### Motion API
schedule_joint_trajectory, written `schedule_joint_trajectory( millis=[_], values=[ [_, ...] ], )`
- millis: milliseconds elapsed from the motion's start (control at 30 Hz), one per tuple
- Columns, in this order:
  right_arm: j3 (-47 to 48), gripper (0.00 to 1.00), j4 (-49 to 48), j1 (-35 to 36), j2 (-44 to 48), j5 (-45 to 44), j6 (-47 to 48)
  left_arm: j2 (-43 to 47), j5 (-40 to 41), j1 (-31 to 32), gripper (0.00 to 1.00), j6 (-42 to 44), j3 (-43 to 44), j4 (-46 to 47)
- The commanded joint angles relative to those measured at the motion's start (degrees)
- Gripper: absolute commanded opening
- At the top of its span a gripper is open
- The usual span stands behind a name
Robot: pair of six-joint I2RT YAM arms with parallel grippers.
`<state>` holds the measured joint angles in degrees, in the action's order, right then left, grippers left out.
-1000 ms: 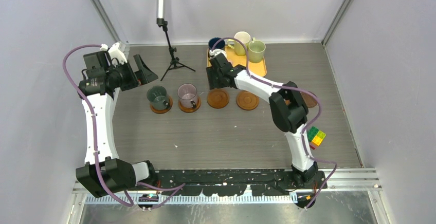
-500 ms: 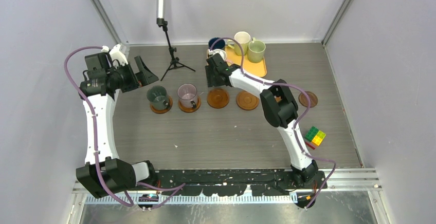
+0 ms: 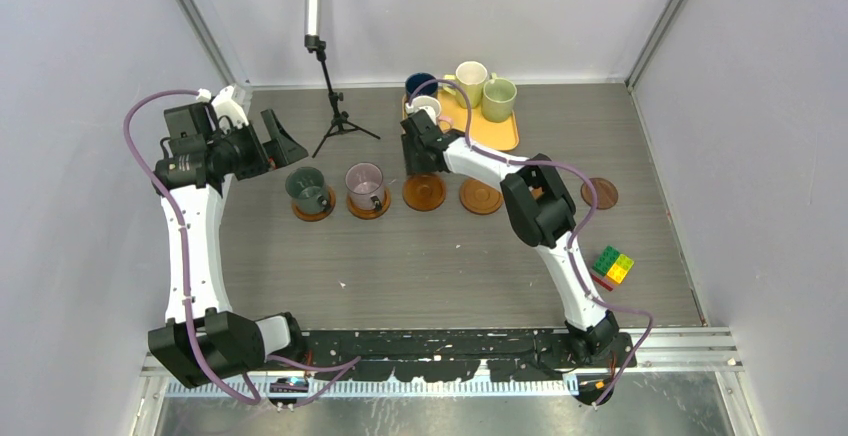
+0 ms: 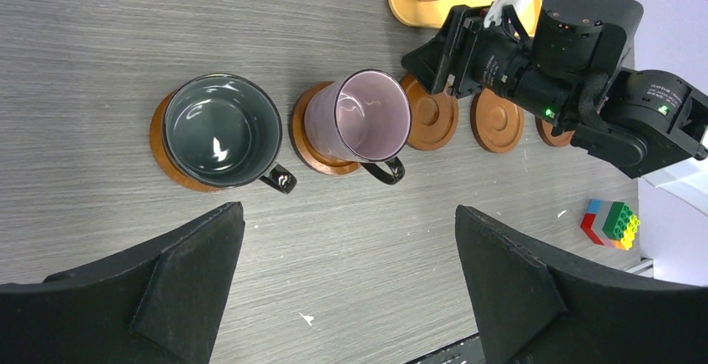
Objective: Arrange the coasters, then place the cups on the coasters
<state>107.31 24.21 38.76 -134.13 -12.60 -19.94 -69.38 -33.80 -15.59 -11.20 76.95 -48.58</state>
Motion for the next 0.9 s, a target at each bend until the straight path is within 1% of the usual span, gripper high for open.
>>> schedule_joint_trajectory(
  millis=[0, 400, 867],
  values=[
    [-2.5, 0.53, -1.1, 0.0, 2.3, -0.1, -2.0, 1.7, 0.1, 0.0, 1.00, 1.2, 0.0, 1.9],
    [-7.2, 0.53, -1.3, 0.7, 5.0, 1.5, -3.7, 1.9, 0.2, 0.0, 1.00, 0.9, 0.0, 2.0],
    [-9.4, 0.53, -0.5, 2.0, 7.4, 1.2, -4.8, 1.9, 0.2, 0.0, 1.00, 0.6, -0.3, 2.4]
  ],
)
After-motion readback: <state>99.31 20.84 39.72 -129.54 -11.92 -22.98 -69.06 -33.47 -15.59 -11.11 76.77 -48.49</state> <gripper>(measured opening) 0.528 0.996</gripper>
